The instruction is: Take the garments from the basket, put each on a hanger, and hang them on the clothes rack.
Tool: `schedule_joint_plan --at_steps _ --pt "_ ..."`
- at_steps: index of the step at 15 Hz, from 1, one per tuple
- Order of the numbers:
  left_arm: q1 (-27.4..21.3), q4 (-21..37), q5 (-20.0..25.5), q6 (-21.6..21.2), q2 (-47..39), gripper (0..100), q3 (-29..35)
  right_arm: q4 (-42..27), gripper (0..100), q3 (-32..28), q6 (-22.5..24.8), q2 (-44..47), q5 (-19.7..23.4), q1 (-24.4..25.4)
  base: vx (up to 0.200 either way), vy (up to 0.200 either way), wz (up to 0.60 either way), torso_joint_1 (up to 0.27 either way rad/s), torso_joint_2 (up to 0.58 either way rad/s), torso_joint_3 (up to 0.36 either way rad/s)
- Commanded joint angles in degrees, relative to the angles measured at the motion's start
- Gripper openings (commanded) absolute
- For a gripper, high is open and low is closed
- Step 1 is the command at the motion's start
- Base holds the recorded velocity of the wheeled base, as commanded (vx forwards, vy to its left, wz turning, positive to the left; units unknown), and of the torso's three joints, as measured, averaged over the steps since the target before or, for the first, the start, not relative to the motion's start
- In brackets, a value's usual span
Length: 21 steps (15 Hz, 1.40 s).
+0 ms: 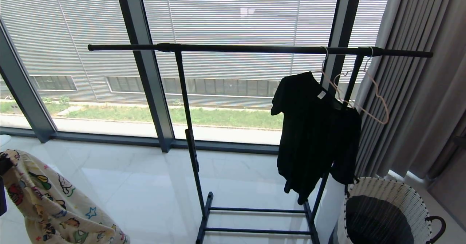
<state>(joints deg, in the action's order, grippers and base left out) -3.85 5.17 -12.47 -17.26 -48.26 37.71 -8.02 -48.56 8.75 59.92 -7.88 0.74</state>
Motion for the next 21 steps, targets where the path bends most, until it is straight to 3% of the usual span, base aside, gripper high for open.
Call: schedule_joint_plan --at_steps 1,3,9,11,18,21 --pt "0.0 0.0 0.0 -0.2 -0.1 0 0.0 0.1 100 0.3 0.0 0.1 0.0 0.0 0.0 0.0 0.0 0.198 -0.46 -0.237" --pt "0.0 0.0 0.1 -0.2 -0.1 0 -0.1 0.6 100 0.6 0.2 0.2 0.1 0.0 0.0 0.0 0.0 0.093 -0.19 -0.102" --pt "0.0 0.0 0.1 -0.5 -0.2 0 -0.3 2.1 100 2.5 0.4 0.1 0.8 0.0 0.0 -0.2 0.0 0.018 -0.02 -0.015" --pt "0.0 0.0 0.1 -0.5 -0.3 0 -0.3 2.1 100 2.5 0.4 0.2 1.7 0.0 0.2 -0.2 0.0 0.002 0.0 0.0" --pt "0.0 0.0 0.1 -0.5 -0.7 0 -0.1 11.9 100 1.1 0.3 5.8 10.8 0.0 0.2 0.0 0.0 0.003 0.0 0.001" --pt "0.0 0.0 0.1 -0.5 -0.7 0 -0.1 12.0 100 0.5 0.3 8.0 10.7 0.0 0.2 0.0 0.0 0.005 0.01 0.001"
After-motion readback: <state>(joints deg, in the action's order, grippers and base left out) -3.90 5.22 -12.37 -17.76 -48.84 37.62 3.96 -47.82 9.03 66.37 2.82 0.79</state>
